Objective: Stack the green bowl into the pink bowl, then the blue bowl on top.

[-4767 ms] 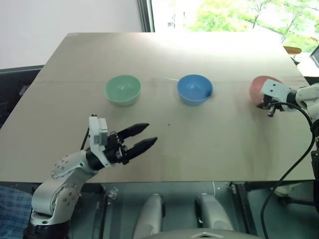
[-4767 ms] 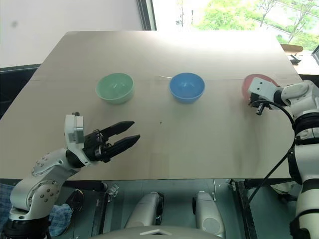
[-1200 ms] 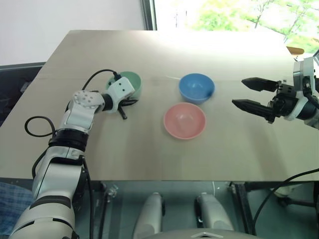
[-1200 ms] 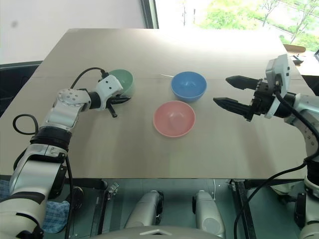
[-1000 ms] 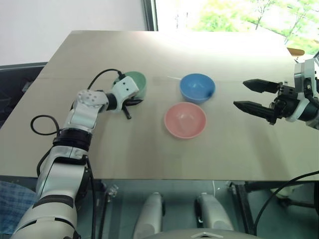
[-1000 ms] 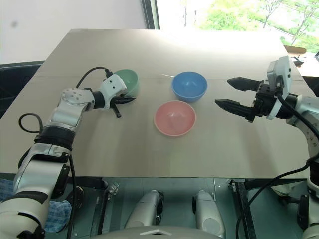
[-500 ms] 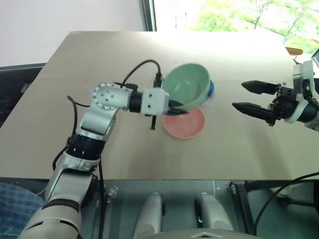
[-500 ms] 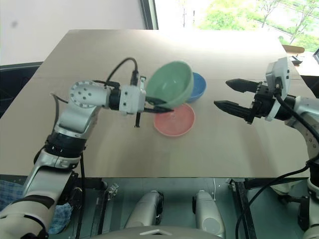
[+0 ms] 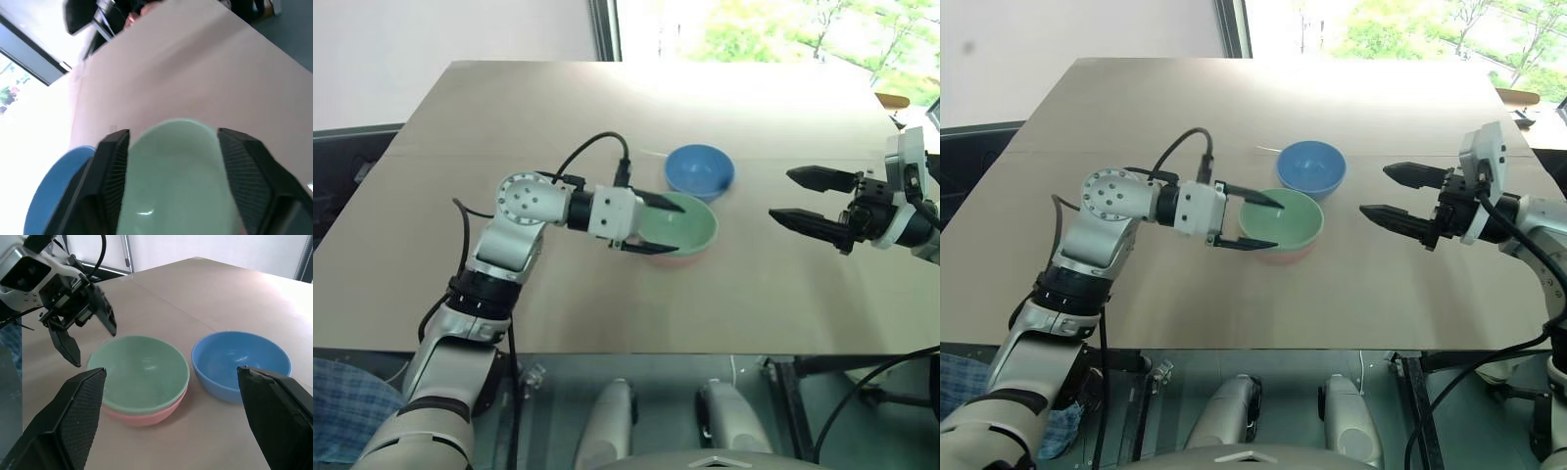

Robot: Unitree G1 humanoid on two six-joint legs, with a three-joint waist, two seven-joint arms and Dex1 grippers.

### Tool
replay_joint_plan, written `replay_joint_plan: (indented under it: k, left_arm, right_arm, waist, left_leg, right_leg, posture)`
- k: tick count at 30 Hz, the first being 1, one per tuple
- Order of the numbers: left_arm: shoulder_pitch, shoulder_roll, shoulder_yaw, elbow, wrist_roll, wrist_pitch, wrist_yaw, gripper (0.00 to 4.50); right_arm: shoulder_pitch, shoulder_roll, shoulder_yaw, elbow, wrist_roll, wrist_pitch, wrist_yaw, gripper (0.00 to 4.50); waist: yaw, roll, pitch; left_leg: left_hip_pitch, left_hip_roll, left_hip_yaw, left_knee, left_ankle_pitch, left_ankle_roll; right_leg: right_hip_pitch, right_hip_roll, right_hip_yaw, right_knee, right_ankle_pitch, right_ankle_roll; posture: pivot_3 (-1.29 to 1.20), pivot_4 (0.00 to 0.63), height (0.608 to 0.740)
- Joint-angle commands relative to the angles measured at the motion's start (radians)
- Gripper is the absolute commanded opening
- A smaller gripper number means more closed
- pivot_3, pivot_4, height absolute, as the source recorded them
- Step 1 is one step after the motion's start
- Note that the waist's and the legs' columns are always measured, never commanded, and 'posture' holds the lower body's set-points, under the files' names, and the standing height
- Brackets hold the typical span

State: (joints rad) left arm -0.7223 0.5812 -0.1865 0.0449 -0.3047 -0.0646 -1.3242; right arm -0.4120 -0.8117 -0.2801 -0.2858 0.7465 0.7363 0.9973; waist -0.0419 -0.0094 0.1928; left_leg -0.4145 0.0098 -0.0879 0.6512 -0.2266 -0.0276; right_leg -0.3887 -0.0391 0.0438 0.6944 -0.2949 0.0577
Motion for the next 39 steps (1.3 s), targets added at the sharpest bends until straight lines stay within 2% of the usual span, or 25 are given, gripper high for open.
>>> replay_joint_plan:
  k: [1,4,7,12,17,23,29,34,39]
  left_arm:
    - [0.028,0.020,0.077,-0.101,-0.148,0.174,0.023,4.36]
    - [0.058,0.036,0.140,-0.160,-0.259,0.335,0.073,4.36]
    - [0.138,0.074,0.275,-0.176,-0.353,0.480,0.182,4.36]
    - [0.268,0.119,0.420,-0.228,-0.429,0.585,0.280,4.36]
    - [0.416,0.142,0.559,-0.277,-0.500,0.652,0.346,4.36]
    - [0.572,0.162,0.644,-0.358,-0.562,0.705,0.376,4.36]
    - [0.664,0.160,0.743,-0.401,-0.618,0.727,0.432,4.36]
    - [0.722,0.154,0.771,-0.457,-0.646,0.734,0.460,4.36]
    - [0.756,0.161,0.801,-0.481,-0.677,0.735,0.485,4.36]
  right_arm:
    - [-0.006,-0.015,-0.009,-0.020,0.009,-0.025,0.009,4.50]
    - [-0.006,-0.016,-0.005,-0.015,0.006,-0.029,0.014,4.50]
    - [-0.043,-0.011,0.037,0.019,-0.029,-0.043,0.006,4.50]
    - [-0.116,-0.002,0.131,0.124,-0.156,-0.156,0.017,4.50]
    - [-0.254,0.039,0.255,0.271,-0.269,-0.240,0.052,4.50]
    - [-0.434,0.092,0.432,0.576,-0.541,-0.531,0.080,4.50]
    - [-0.631,0.163,0.565,0.904,-0.789,-0.848,0.031,4.50]
    - [-0.727,0.197,0.641,1.114,-0.922,-1.096,0.031,4.50]
    - [-0.776,0.232,0.684,1.227,-0.998,-1.254,0.037,4.50]
  waist:
    - [0.000,0.000,0.000]
    - [0.000,0.000,0.000]
    - [-0.003,0.000,0.000]
    - [-0.003,0.000,0.000]
    - [0.000,0.000,0.000]
    - [0.004,0.000,0.000]
    - [-0.001,0.000,0.000]
    - [0.000,0.000,0.000]
    - [-0.001,0.000,0.001]
  left_leg:
    - [0.000,0.000,0.000,0.000,0.000,0.000]
    - [0.000,0.000,0.000,0.000,0.000,0.000]
    - [0.000,0.000,0.000,0.000,0.000,0.000]
    - [0.001,0.001,0.000,0.000,0.000,0.000]
    - [0.000,0.001,0.000,0.000,0.000,0.000]
    - [0.001,0.001,0.000,0.000,0.000,0.000]
    - [0.000,0.001,0.001,-0.001,0.000,0.000]
    - [-0.001,0.001,0.003,-0.003,0.000,-0.001]
    - [-0.001,0.001,0.003,-0.003,0.000,-0.001]
  right_leg:
    - [0.000,0.000,0.000,0.000,0.000,0.000]
    - [0.000,0.000,0.000,0.000,0.000,0.000]
    - [0.000,0.000,0.000,0.000,0.000,0.000]
    - [0.000,0.001,0.000,0.000,0.000,0.000]
    - [0.000,0.001,0.000,0.000,0.000,0.000]
    - [-0.001,0.000,0.000,0.000,0.000,0.000]
    - [-0.003,0.000,0.001,0.000,0.000,0.000]
    - [-0.004,0.000,0.003,0.000,0.000,-0.001]
    - [-0.005,-0.001,0.003,0.000,0.000,-0.001]
  posture:
    - [0.00,0.150,0.740]
    - [0.00,0.150,0.740]
    - [0.00,0.150,0.740]
    - [0.00,0.150,0.740]
    - [0.00,0.150,0.740]
    - [0.00,0.150,0.740]
    - [0.00,0.150,0.740]
    - [0.00,0.150,0.740]
    - [0.00,0.150,0.740]
